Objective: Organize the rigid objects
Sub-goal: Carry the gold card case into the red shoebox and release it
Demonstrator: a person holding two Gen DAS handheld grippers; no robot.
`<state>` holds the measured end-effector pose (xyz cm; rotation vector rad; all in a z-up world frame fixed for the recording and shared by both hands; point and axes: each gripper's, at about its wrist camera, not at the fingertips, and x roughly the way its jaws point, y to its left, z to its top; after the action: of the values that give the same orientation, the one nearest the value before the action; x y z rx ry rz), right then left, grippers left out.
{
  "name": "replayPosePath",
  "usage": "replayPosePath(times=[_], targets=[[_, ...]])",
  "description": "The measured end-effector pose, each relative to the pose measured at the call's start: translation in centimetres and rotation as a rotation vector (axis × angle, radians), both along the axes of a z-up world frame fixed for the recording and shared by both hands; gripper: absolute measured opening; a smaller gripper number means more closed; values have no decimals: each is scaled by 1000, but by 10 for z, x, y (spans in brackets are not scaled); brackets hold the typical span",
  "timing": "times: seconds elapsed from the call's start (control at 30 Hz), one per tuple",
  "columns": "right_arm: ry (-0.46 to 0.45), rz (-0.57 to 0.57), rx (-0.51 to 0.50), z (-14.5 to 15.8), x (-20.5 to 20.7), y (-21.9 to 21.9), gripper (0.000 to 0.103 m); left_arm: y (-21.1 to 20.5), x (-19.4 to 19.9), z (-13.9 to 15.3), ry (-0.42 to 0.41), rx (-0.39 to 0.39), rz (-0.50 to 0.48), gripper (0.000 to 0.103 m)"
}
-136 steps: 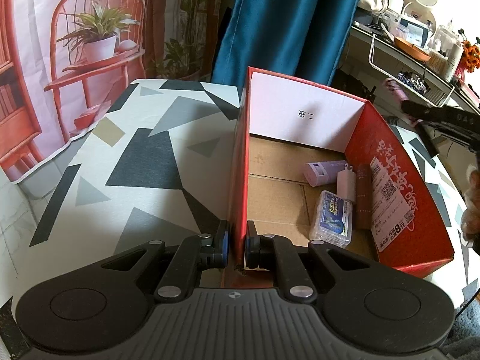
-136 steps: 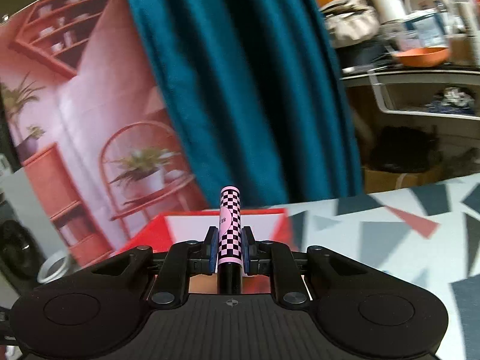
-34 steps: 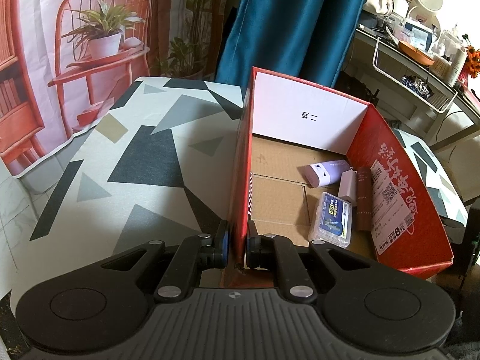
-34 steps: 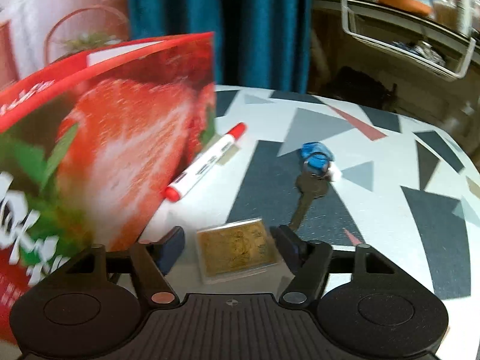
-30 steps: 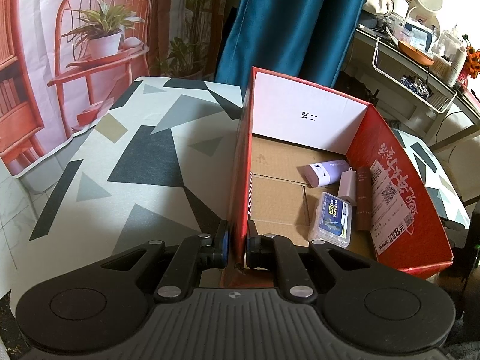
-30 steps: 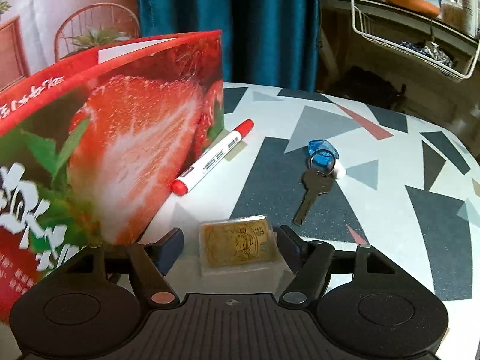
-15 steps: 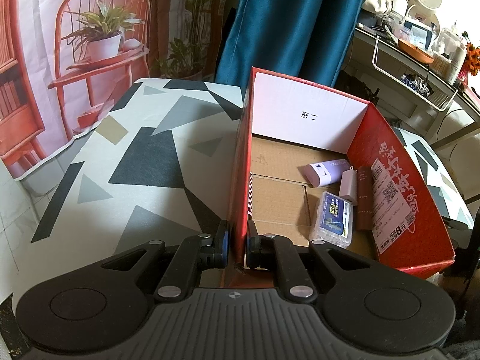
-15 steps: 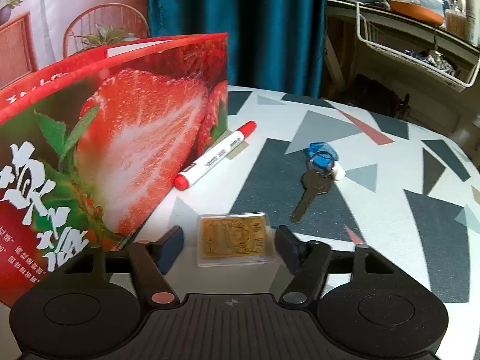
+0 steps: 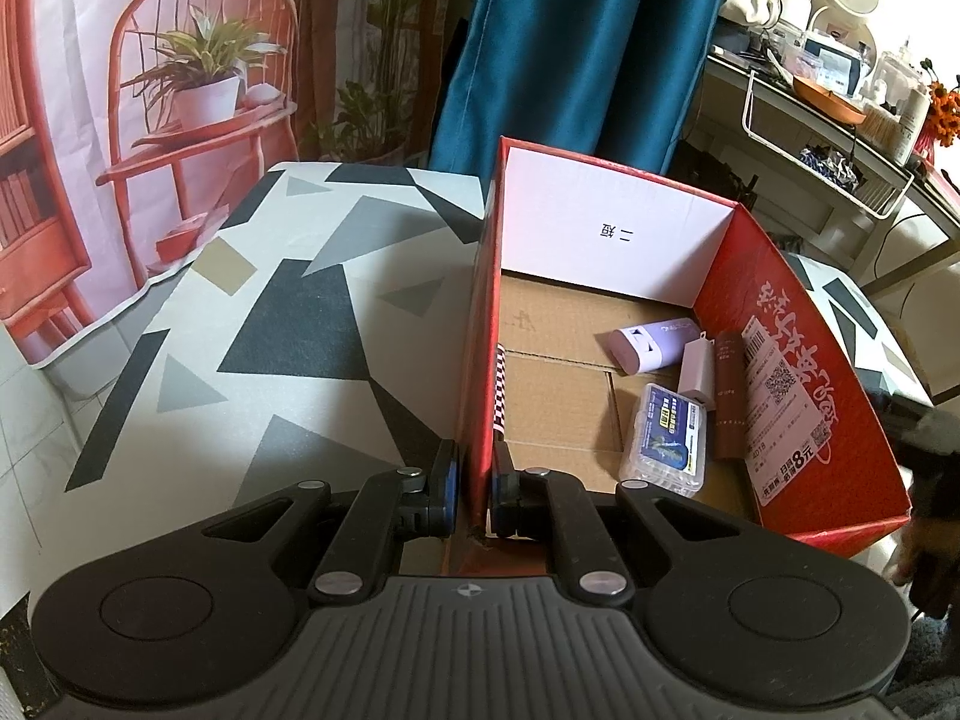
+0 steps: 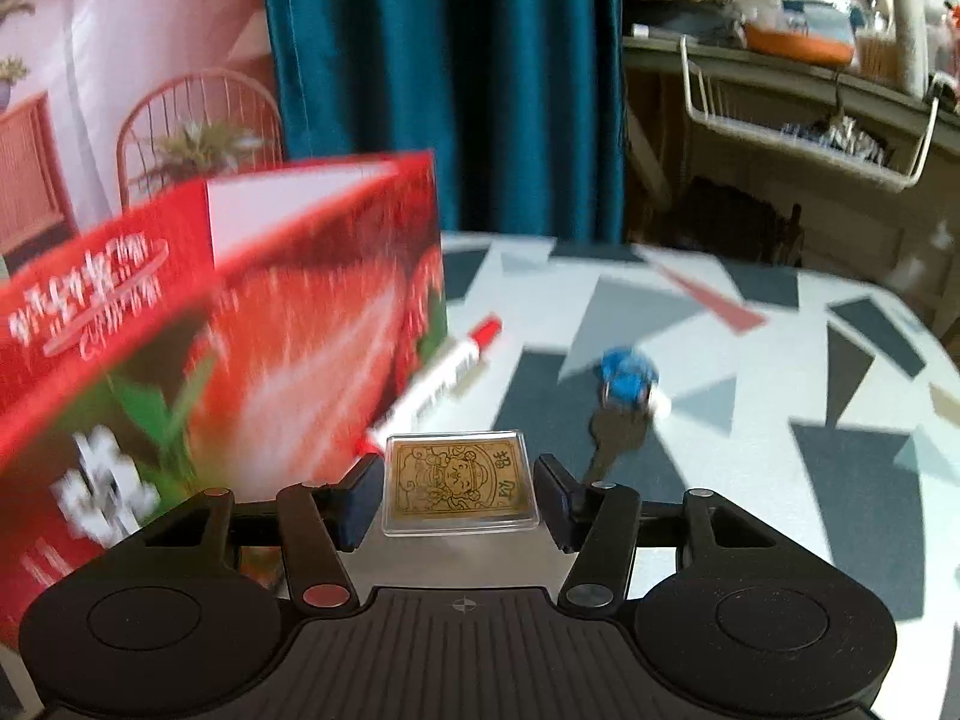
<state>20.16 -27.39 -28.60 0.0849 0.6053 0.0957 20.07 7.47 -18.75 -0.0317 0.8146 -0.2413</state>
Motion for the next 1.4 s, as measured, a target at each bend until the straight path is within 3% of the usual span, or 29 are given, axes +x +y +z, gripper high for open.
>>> replayPosePath(times=[0.2,0.3,0.43,0.7,1.4], targets=[[-131,-15,55,43,0,-2,51,0,0,0,-1,3,-1,11],[-188,24,89,63,1,1,51,0,-1,0,-1,3,0,11],[-208,116,52,74,6,20,51,0,0,0,-1,2,-1,11],[-176,239,3,68,6,55,51,0,-1,1,-1,-1,-1,11],[-152,232,16,64,2,54,54,0,0,1,-1,-4,-1,11]])
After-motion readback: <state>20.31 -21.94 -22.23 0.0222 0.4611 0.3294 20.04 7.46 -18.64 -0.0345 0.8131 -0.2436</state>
